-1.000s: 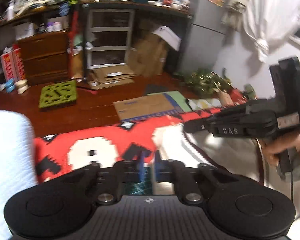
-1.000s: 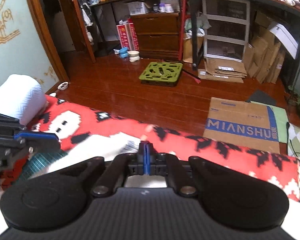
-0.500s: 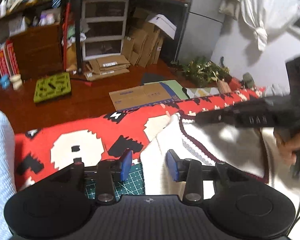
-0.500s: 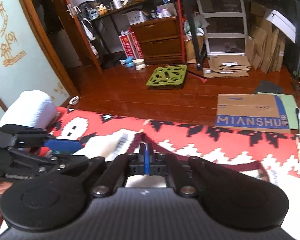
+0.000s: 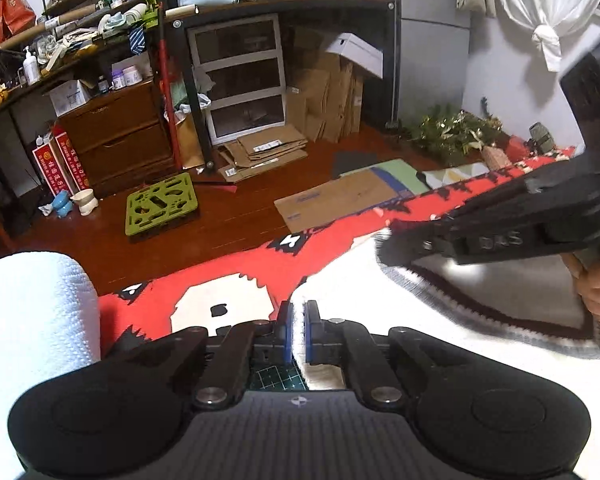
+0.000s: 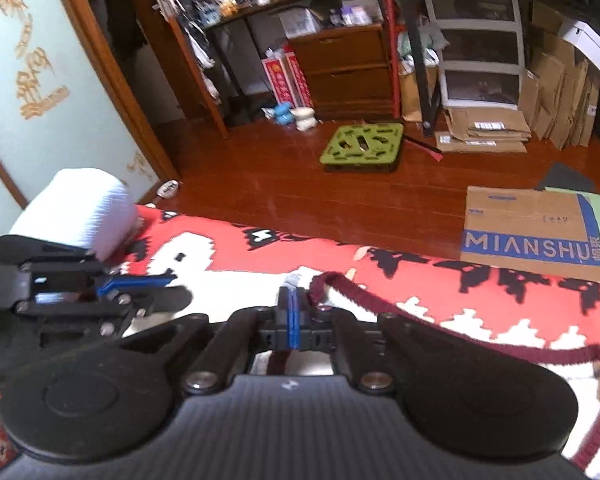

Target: Fold clothes

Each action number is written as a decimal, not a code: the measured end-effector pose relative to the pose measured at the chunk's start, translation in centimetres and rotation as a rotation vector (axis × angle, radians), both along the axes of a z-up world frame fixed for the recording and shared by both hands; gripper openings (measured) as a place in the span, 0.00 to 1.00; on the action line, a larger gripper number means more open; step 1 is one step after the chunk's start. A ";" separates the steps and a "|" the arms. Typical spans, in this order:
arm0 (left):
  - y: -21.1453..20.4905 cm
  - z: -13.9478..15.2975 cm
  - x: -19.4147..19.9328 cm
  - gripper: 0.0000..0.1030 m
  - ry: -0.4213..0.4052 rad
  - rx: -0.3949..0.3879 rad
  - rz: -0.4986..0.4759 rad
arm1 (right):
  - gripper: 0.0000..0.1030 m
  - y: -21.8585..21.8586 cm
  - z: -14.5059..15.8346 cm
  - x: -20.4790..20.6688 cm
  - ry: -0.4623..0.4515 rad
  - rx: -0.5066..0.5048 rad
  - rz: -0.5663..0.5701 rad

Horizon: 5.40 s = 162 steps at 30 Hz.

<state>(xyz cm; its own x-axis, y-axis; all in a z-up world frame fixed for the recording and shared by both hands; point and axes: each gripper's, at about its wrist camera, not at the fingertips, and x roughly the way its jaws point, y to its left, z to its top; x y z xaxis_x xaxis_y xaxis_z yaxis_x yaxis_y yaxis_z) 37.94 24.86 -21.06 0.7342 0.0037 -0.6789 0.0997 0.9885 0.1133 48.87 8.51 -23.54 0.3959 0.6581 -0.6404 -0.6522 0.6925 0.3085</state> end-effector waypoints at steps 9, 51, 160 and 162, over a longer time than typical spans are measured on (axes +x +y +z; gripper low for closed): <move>2.5 1.5 0.7 0.10 -0.072 -0.105 0.114 | 0.01 1.3 1.1 1.0 -0.055 -0.054 -0.067; 2.4 -0.1 1.4 0.03 -0.026 -0.178 0.041 | 0.00 1.2 0.2 -1.2 -0.079 -0.055 0.001; -0.6 0.4 6.3 0.36 0.035 -0.210 -0.212 | 0.21 -16.4 1.7 1.4 -0.196 -0.237 -0.125; -0.7 -0.2 6.4 0.37 0.046 -0.182 -0.225 | 0.21 -15.9 1.2 1.7 -0.194 -0.238 -0.098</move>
<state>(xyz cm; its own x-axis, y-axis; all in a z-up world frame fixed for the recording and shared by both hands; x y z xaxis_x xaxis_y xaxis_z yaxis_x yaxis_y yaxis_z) 44.35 24.18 -21.22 0.6714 -0.2808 -0.6858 0.3200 0.9446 -0.0735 50.58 -7.38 -22.36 0.5794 0.4519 -0.6782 -0.6098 0.7925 0.0071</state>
